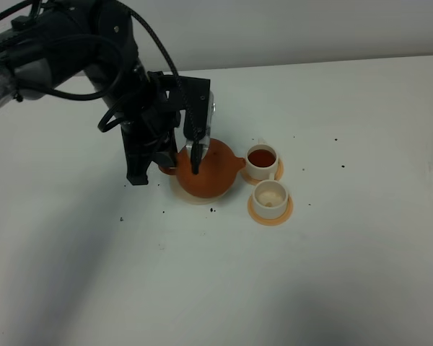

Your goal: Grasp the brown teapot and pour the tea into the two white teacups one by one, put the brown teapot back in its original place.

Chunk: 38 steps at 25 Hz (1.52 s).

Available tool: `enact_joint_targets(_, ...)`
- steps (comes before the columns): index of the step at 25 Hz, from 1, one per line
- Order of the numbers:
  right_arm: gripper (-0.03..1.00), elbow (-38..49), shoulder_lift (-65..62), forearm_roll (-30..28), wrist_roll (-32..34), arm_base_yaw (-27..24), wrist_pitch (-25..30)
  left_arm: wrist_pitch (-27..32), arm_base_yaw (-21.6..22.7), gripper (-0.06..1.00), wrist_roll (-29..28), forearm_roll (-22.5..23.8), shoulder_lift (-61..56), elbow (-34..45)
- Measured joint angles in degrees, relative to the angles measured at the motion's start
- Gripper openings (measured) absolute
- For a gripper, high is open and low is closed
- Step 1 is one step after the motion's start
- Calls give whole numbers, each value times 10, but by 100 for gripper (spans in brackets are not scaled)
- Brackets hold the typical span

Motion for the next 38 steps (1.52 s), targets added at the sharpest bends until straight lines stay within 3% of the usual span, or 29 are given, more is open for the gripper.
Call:
enact_joint_targets(9, 24, 0, 0, 0, 0, 0, 0, -131, 7, 12, 58, -1, -42, 110)
enact_joint_targets(17, 24, 0, 0, 0, 0, 0, 0, -213, 3, 12, 64, -1, -14, 120)
enact_joint_targets(29, 24, 0, 0, 4, 0, 0, 0, -258, -34, 12, 65, 42, 15, 120)
enact_joint_targets(33, 24, 0, 0, 4, 0, 0, 0, -267, -43, 12, 40, 75, 20, 122)
enact_joint_targets(38, 24, 0, 0, 5, 0, 0, 0, -274, -53, 12, -21, 157, 20, 122)
